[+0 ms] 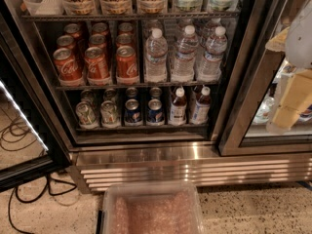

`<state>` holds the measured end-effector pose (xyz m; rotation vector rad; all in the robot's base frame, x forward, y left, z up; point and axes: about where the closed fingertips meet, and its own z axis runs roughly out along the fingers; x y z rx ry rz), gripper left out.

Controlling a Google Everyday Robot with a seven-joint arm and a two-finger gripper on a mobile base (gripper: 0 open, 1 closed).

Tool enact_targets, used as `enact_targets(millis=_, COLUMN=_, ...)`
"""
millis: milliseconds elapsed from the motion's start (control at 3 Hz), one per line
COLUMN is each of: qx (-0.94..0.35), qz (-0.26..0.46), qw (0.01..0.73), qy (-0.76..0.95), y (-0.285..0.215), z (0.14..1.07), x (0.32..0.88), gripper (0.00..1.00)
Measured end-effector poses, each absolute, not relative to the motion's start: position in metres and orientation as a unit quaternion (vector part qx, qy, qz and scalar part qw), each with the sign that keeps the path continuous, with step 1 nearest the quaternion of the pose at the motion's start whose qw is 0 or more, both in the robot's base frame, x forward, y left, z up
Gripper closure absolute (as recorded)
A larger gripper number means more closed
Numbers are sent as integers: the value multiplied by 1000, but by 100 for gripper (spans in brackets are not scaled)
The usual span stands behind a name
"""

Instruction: Pick water bottle from middle shelf of fridge

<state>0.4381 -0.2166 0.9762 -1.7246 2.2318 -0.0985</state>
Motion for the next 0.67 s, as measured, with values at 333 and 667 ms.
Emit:
enact_targets(millis=333, qx=-603, qz=-34, qw=159, qy=781, y=-217, z=976, x=438, gripper=0)
enact_targets(millis=667, qx=-596, qz=-37, qw=169, qy=784, y=-209, z=969, x=439, gripper=0)
